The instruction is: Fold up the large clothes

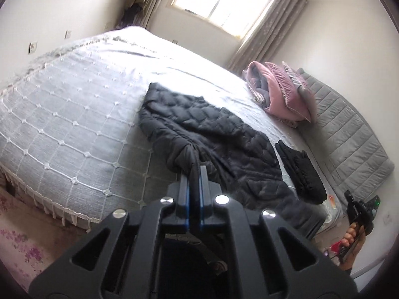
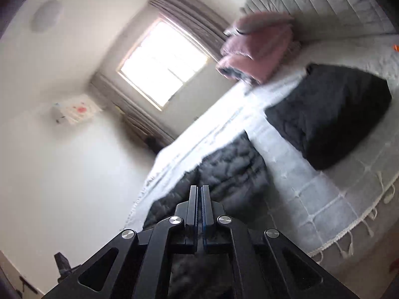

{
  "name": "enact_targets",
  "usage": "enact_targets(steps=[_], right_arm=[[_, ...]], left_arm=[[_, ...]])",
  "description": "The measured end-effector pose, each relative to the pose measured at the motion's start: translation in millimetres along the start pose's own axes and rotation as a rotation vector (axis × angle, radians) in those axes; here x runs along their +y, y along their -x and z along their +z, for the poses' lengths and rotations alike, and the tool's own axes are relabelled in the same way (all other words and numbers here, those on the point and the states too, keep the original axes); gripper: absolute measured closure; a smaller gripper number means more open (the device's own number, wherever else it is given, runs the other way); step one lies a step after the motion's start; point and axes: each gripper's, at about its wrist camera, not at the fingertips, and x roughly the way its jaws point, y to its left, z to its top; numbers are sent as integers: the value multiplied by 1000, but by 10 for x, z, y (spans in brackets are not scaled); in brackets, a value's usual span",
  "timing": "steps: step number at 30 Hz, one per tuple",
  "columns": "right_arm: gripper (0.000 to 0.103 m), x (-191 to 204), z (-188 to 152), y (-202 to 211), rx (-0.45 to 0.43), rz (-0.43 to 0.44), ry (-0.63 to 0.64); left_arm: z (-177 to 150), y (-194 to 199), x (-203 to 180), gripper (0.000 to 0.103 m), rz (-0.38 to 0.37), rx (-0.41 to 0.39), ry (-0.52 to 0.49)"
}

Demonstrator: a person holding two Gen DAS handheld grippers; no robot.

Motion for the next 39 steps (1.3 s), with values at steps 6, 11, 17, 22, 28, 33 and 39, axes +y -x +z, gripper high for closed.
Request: enact_targets(steps=[6,11,17,22,28,33,39], right_arm=[[67,-240,-66,-468,205,-177,69],[39,-839,-404,-723,321,-281,-51],[40,-1004,-595,-725,433,-191,-178],[71,-773,-695,-866,479,-227,-87],[83,-764,-889,-901,501,-249,-69],[93,-776,-889,-871,461,-251,-71],[96,-785,-869,-794,417,-226,-144]], left_arm=[[-217,-287,-5,96,68,73,-19],[-295,-265,130,96,93,79,3],[-390,-358,185,96,96,96,23],[-495,-467,224,95,127,122,27],[-751,-653,735,58,41,229,258],[-945,-783,974,54,-41,298,388],[-942,-657,852,91,-41,254,369]])
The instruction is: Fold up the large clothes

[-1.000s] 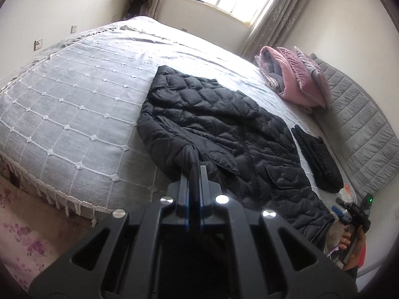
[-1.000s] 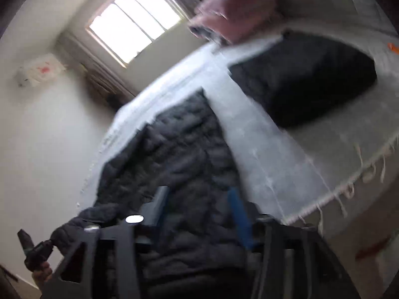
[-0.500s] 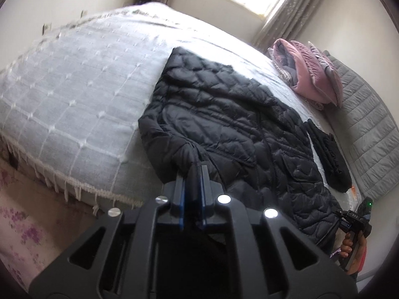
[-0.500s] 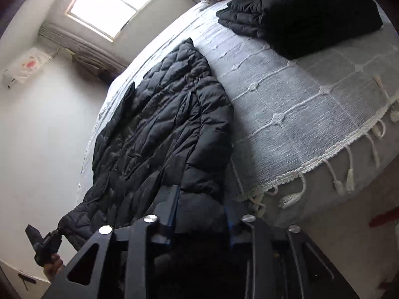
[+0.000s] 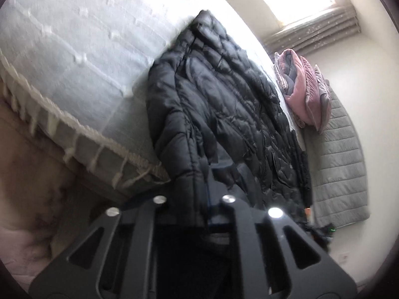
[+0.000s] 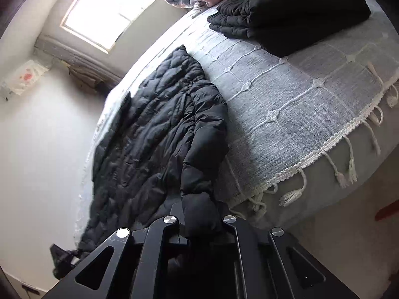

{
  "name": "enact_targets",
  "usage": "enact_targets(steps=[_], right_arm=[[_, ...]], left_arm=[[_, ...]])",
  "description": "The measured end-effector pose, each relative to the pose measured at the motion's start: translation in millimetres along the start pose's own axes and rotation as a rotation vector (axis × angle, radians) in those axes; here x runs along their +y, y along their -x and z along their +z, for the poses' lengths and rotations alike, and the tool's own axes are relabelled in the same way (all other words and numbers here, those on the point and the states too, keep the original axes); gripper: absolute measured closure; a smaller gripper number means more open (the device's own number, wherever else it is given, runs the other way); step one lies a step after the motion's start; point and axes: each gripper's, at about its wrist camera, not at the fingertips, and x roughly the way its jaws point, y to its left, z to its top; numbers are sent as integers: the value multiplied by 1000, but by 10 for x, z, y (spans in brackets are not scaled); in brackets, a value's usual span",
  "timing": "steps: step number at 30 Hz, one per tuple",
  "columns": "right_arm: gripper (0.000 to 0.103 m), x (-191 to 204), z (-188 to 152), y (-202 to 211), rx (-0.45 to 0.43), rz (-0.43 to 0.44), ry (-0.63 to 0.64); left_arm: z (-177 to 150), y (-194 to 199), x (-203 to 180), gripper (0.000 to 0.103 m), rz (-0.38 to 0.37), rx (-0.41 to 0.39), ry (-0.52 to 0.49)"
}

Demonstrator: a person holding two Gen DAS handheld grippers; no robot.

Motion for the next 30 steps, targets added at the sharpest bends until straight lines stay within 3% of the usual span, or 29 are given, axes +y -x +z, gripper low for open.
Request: enact_targets(steps=[3,6,13,18,25,28,30], right_arm=[[97,130,19,222,-27,96,5],[97,381,41,471,-70,127,71],[97,621,52,1152,-191,213,127],[97,742,151,1511,-279,252,162],[97,1071,808,1024,-265,318,176],[95,1161,1288,553,-262,329,107],[91,1157,1600,170,-242,291,49]], left_arm=[[20,191,-186,92,-22,-32,-39],[9,471,-455,92,-52,-100,-90],[-13,1114,-789,92,-205,-199,-107],[240,1127,-824,92,-226,-234,-66],[1059,504,-933,84,-237,-211,9],[1585,46,-1025,74,-181,-176,44],[1842,-210,-1078,67,-146,-152,36]])
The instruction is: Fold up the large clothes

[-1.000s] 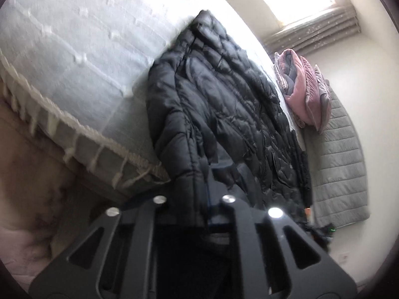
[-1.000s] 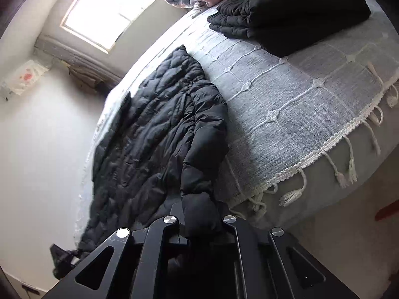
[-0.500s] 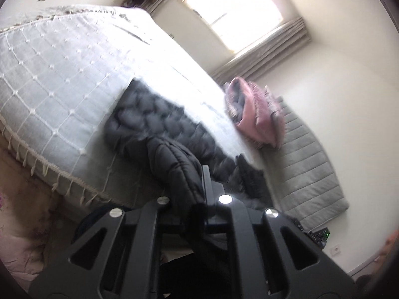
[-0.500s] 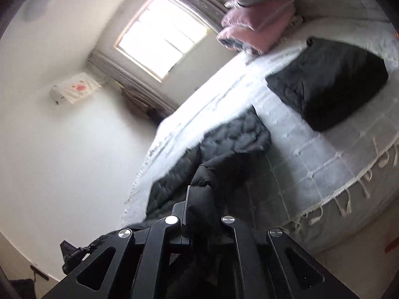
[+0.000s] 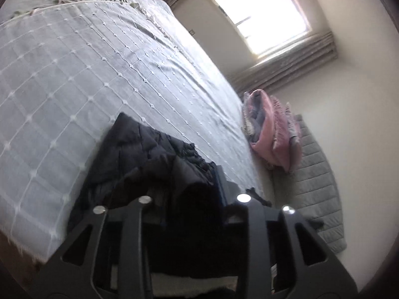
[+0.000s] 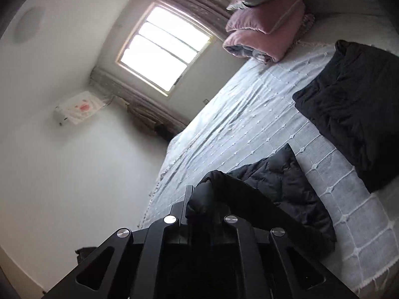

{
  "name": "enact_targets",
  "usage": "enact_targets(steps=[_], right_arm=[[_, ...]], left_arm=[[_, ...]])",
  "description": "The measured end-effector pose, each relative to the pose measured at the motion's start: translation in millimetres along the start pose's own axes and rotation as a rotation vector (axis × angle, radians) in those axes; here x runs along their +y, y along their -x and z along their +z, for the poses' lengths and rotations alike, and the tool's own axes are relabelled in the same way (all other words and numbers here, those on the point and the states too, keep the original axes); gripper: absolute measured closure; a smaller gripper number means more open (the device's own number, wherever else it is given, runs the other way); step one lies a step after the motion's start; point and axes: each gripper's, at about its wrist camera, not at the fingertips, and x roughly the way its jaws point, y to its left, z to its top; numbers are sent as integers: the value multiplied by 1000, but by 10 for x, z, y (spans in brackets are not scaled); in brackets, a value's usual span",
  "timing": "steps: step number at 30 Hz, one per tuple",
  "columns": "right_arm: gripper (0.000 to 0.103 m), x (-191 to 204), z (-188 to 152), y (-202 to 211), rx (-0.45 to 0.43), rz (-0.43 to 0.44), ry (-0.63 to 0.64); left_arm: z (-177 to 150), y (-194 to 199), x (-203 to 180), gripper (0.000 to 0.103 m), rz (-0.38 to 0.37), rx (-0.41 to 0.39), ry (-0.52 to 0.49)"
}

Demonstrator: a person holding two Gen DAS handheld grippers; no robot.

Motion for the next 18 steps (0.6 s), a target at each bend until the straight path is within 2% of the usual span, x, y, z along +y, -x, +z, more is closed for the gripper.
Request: enact_targets(steps=[1,2,4,6,7,8,9,11,13,15,18], right_arm=[[90,-76,99,-197,7,-35,-26],[85,-169,207,-411,18,-81,-54],[78,-383,392,-745,26,-156,-138],[71,-484,473,-823,-19,-207,-161],[56,-505,508,-824,-53,-229,-147],[47,-526,553,-814,-83,-262,-117],[47,-548,586,-818,-98,-297,-77],[47,-620,606,-893,-65,-345,-19],[47,-699,571,-1066,-4,-373,45],[47,-748,518,-1267,40,-418,117],[47,-799,428,-1595,121,-458,209]], left_arm=[[95,-153,35,66,39,9,27],[172,-287,83,64,73,22,50],[254,-411,181,60,92,36,74],[334,-404,308,44,109,4,97],[392,-377,378,39,119,-21,113],[470,-355,456,33,122,-46,131],[529,-343,499,32,119,-60,139],[602,-419,551,32,160,-62,105],[580,-638,520,32,212,-5,21],[458,-995,509,31,287,91,-79],[316,-1400,571,31,379,190,-152]])
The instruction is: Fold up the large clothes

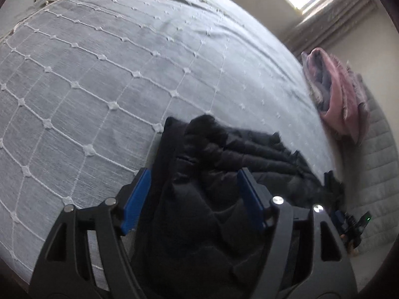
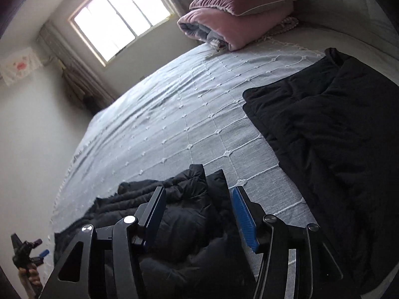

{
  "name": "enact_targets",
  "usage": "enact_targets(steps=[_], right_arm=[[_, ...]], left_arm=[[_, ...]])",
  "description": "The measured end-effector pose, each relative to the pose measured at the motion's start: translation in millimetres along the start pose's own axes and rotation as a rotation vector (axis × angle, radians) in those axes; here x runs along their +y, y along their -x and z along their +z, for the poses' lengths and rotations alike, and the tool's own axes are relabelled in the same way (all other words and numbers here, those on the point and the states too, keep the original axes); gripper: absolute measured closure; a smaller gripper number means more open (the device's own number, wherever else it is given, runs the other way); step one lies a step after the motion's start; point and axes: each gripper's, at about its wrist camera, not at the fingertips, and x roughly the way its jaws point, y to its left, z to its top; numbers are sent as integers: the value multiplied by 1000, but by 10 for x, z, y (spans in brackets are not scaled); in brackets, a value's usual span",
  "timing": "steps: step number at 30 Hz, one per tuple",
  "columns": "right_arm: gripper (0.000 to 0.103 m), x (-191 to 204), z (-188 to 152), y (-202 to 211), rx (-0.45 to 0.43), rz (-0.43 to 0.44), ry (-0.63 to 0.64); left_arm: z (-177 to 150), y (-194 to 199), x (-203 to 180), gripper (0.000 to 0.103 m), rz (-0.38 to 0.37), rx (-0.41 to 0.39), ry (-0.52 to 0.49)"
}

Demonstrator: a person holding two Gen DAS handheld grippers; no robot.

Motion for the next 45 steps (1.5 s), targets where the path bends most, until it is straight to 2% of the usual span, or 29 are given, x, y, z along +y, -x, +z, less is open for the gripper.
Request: enact_targets(steps=[2,4,5,6,7,8,9,11,15,17,20,24,27,31,34,37,39,41,43,44,45], right_arm=[[47,47,-5,-277,50,-22,46],[47,76,-14,-489,105,-22,71],[47,90,-17,-579,135,-12,79],[48,94,-24,-658,162,0,83],[50,105,-34,-739,186,8,89],[68,131,-38,-746,193,7,98],[93,167,-45,-760,184,-9,121],[95,238,-20,-689,144,-37,152],[97,418,60,-472,38,-61,184],[97,468,165,-404,-1,-73,157],[97,532,281,-427,-39,-115,118],[97,486,292,-776,-4,-209,87],[97,289,183,-1100,49,-258,29],[96,139,118,-1269,62,-259,-14],[94,129,94,-1359,62,-276,-14],[89,137,78,-1417,63,-290,-10],[83,126,83,-1402,59,-286,-24],[82,134,104,-1331,53,-289,-44],[81,237,137,-1074,9,-283,-54],[74,317,145,-919,-24,-261,-50],[57,415,162,-741,-64,-237,-38]], left_arm=[[-8,-184,-20,31,62,-1,-14],[5,-273,-36,38,82,-15,-32],[16,-294,-54,57,78,-21,-43],[29,-290,-73,83,71,-24,-52],[40,-260,-117,91,82,-32,-69],[49,-217,-163,93,90,-49,-84],[53,-154,-234,95,97,-74,-106],[82,12,-401,96,123,-135,-156],[315,228,-686,96,99,-228,-185],[450,201,-789,96,108,-247,-182],[606,-98,-898,96,187,-246,-200],[654,-751,-732,96,281,-163,-165],[578,-1032,-548,96,289,-140,-117],[502,-1157,-426,96,262,-157,-64],[458,-1148,-433,95,264,-178,-65],[453,-1136,-439,91,265,-178,-57],[466,-1093,-408,91,243,-174,-36],[470,-937,-377,90,223,-177,-7],[456,-644,-368,86,193,-240,17],[440,-445,-388,79,193,-277,22],[415,-242,-419,70,196,-307,23]])
